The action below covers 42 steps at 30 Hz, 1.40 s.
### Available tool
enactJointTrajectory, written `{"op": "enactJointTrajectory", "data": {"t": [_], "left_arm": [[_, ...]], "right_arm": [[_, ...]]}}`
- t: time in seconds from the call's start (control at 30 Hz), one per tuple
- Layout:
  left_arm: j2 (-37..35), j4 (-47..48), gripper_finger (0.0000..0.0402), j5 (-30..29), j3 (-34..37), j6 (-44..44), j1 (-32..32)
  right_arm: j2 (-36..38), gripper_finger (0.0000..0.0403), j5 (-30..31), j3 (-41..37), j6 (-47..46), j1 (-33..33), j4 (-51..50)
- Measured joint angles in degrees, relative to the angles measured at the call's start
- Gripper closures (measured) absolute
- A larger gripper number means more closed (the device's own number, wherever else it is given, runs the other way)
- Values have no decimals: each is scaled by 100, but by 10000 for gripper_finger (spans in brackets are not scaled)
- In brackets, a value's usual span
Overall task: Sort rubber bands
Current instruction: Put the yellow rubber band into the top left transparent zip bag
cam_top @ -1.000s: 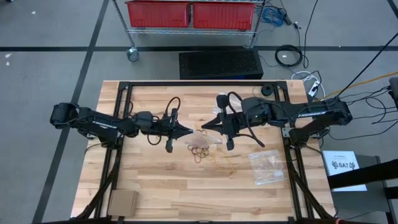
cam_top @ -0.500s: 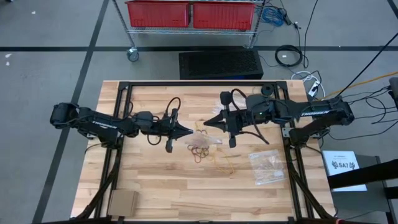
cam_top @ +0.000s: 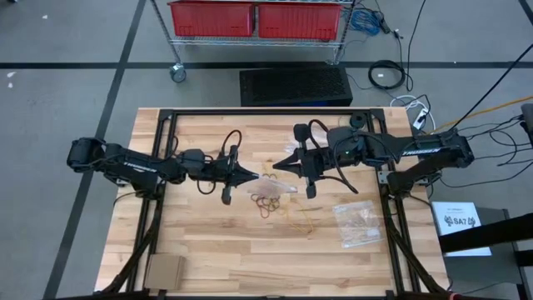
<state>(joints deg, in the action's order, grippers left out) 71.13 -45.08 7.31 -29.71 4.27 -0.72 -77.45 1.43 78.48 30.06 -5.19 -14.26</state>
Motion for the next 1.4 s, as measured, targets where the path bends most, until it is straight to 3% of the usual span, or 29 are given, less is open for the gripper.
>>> {"op": "enactJointTrajectory", "data": {"t": [1.4], "left_arm": [[-1, -99, 401, -2, 0, 2, 0]], "right_arm": [[-2, 403, -24, -2, -133, -80, -72]]}}
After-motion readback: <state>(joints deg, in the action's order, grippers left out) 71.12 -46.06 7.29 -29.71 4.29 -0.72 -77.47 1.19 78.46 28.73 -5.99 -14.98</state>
